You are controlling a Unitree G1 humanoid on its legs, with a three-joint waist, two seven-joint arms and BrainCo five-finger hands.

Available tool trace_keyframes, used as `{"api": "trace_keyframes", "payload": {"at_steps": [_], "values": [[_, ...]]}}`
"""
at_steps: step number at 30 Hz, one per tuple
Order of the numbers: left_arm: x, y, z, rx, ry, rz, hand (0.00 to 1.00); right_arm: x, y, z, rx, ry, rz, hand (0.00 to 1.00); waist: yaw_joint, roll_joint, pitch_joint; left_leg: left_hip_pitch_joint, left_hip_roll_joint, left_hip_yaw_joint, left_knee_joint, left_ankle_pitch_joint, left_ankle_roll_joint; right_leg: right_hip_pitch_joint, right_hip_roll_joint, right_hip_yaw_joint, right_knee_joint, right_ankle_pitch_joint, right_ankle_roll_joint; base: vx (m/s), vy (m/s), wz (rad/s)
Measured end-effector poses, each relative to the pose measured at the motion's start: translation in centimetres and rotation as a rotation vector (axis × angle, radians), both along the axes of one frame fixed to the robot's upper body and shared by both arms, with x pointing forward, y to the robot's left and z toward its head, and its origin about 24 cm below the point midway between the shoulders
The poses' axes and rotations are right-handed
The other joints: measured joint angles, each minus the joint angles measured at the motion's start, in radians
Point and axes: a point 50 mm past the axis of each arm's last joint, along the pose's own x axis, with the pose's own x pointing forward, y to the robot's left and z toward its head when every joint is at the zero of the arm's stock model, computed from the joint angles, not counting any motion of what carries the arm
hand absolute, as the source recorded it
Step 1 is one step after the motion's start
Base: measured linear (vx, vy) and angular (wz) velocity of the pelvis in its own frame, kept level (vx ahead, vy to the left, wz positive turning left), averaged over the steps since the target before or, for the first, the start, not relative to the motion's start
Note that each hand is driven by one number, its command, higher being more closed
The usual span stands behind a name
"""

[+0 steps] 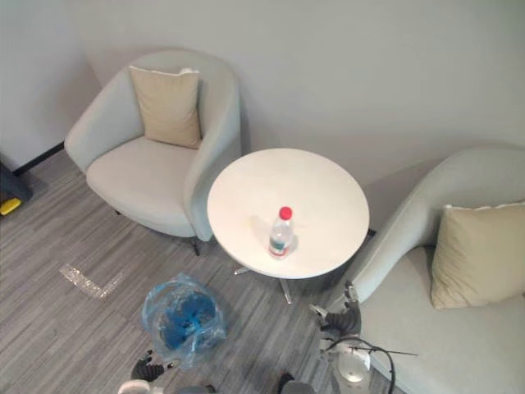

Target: Gather rubbish on tea table into small bin, then transfer packed bag to large trash can.

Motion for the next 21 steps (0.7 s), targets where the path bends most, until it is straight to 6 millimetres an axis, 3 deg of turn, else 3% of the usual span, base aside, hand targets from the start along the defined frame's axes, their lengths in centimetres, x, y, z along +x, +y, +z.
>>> {"api": "trace_keyframes", "payload": {"at_steps": [9,21], "values": [[-0.5,-0.1,-0.2,0.018,0.034,-0.067,0.00,2.8,-0.3,2.0,-0.084,-0.091,0.028,0.00,-0.002,0.011,-0.006,-0.037,-0.018,-0.076,-0.014,0.020,0.012,0.033,-0.003,-0.054,-0.113,0.057,0.006,0.00,0.011,0.19],[-1.3,-0.3,-0.4,0.012,0.049,-0.063,0.00,6.4,-0.4,3.2,-0.114,-0.150,0.012,0.00,0.018,0.030,0.035,-0.089,-0.031,-0.170,-0.008,0.030,0.010,0.051,-0.006,-0.134,-0.148,0.066,0.004,-0.01,0.000,0.21]]}}
